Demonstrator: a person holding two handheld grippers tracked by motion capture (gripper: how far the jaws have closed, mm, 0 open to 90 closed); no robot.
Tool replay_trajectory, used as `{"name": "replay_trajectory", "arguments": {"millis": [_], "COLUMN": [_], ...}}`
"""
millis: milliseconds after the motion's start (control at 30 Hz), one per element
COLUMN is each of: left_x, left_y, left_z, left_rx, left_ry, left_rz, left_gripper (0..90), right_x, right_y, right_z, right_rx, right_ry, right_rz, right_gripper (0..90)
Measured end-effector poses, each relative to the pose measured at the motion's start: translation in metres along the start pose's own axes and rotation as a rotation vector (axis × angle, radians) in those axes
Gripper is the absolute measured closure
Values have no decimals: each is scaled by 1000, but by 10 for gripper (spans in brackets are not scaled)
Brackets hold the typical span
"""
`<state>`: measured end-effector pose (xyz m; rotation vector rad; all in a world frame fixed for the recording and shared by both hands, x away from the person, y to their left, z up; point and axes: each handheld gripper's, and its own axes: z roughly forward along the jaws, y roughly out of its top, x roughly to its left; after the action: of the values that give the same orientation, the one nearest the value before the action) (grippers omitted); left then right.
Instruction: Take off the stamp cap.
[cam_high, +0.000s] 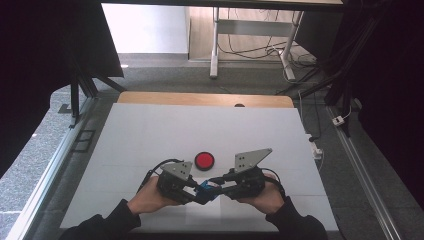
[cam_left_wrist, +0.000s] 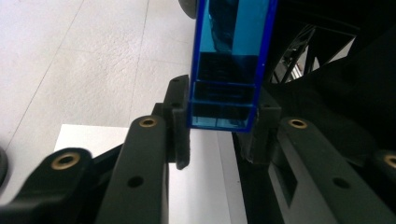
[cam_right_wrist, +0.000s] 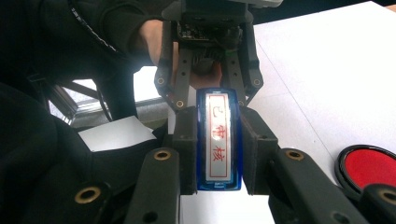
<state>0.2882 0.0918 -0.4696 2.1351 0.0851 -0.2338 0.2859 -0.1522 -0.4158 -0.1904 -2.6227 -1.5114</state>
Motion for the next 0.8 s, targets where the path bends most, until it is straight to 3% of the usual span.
{"name": "replay_trajectory", "arguments": {"millis": [200,367,533,633,667,800], "left_x": [-1,-2,-2,-5,-8,-11], "left_y": [0,2,2,4,5,8], "left_z": [-1,-1,-3,-4,-4,-6], "left_rx": [-8,23,16,18,19,29], "left_ry": [-1,-11,-16,4,13,16], "left_rz": [9,-1,-42,-9,23,48], "left_gripper": [688,692,693,694,695,696], "right_x": [0,0,1,1,1,-3], "right_y": [0,0,1,1,1,-1], "right_z": [-1,1,0,-1,-1,-2], "right_rx": [-8,-4,-18,-16,-19,-45], "right_ry": [10,18,11,17,24,75], "right_rz": [3,8,-7,-7,0,37], "right_gripper": [712,712,712,712,712,712]}}
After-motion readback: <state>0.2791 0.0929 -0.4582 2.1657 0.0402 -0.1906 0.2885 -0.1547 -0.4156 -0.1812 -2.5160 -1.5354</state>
